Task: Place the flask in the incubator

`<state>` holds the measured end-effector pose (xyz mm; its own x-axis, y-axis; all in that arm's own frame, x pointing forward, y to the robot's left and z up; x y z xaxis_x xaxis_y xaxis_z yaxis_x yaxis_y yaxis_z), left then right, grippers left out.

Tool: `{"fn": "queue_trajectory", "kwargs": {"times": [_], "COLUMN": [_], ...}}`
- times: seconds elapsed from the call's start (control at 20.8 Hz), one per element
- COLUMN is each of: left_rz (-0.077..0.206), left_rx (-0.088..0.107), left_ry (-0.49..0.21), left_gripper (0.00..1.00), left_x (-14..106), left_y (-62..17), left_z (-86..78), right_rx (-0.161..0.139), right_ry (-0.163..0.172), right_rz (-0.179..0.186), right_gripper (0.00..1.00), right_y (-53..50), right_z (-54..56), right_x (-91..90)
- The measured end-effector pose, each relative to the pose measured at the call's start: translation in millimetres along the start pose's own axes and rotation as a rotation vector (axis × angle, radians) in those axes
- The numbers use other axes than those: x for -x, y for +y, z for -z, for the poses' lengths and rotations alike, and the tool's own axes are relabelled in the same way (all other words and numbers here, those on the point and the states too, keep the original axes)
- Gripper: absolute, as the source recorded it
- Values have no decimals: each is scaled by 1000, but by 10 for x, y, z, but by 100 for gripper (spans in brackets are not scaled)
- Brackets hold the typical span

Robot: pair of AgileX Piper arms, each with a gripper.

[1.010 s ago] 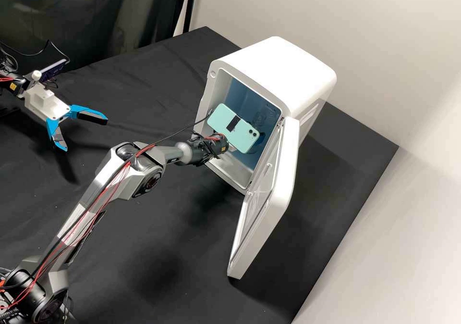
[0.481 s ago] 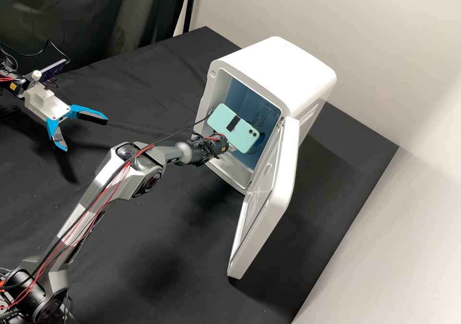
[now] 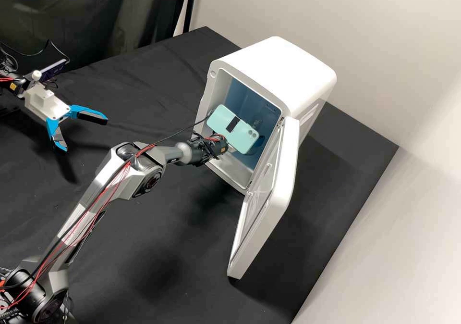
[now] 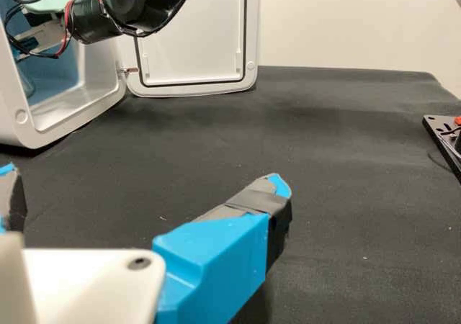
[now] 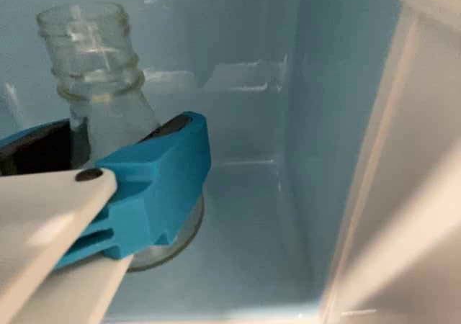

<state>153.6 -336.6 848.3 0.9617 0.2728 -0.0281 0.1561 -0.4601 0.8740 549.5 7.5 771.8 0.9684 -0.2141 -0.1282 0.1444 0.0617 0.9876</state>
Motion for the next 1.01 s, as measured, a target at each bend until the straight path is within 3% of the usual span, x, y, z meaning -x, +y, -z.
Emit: {"fn": "queue_trajectory", "kwargs": {"times": [0.29,0.77,0.91,0.96,1.01], "left_rz": [0,0,0,-3,-4], "left_rx": [0,0,0,-3,-4], "left_ry": [0,0,0,0,0], "left_gripper": [100,100,100,100,100], "left_x": [0,0,0,2,3], "left_y": [0,0,0,6,9], "left_z": [0,0,0,-2,-3], "right_rx": [21,19,35,19,-21], "right_ry": [-5,-8,8,28,46], "right_rz": [14,19,26,46,66], "right_gripper": [100,100,100,100,100], "right_y": [-13,-17,-23,-54,-71], "right_z": [-5,-7,7,-2,-26], "right_x": [0,0,0,6,10]}}
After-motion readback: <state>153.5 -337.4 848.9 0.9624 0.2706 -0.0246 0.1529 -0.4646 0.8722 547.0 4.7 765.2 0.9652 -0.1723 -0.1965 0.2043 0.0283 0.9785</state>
